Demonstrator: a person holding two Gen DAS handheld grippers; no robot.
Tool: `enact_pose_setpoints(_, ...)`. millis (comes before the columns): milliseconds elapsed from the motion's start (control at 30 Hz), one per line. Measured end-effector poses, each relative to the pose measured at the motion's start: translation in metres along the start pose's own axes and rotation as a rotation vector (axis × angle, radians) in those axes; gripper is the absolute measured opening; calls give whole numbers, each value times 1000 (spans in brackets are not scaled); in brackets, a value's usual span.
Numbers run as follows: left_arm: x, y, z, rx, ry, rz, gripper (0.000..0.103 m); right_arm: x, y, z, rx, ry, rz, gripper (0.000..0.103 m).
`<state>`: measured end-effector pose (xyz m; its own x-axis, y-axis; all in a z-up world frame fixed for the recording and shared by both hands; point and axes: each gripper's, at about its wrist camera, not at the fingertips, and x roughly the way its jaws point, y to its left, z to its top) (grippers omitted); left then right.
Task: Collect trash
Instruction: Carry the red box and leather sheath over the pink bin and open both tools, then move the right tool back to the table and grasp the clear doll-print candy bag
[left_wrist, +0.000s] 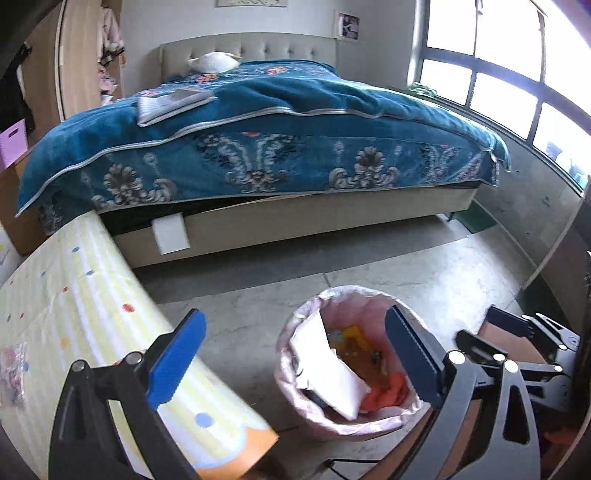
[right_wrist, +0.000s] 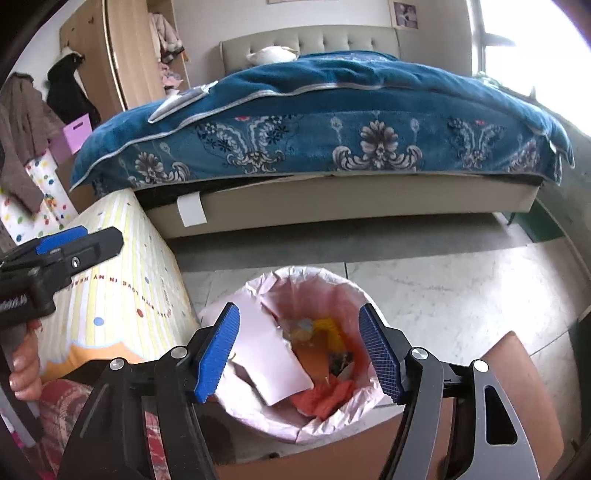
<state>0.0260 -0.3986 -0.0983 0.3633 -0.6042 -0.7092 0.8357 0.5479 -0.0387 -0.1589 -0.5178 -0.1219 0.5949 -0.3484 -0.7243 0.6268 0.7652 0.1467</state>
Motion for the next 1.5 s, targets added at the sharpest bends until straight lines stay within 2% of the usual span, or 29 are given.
enact_pose_setpoints(167,-18,19,-9,-25,-13,53,95,-11,7,-3,5,-12,14,68)
enact_pose_setpoints(333,-50,43,-25,-45,-42,124,95,-16,38,-4,-41,-50,56,68)
enact_pose_setpoints(467,-77,70,-39,-98,-62,174,95,-26,61,-2,-75,-67,96,68)
enact_pose_setpoints(733,-124,126,-67,-203,-104,274,95,-51,144,-2,-237,-118,213,68)
enact_pose_setpoints(900,-153,171,-93,-286,-115,358,95,-52,189,-1,-313,-114,259,68)
enact_pose_setpoints(1200,-200,251,-138,-435,-125,543,96,-41,301,0,-497,-96,377,68)
enact_pose_setpoints(1500,-220,314,-160,-525,-107,686,96,-17,381,-11,-600,-52,440,68)
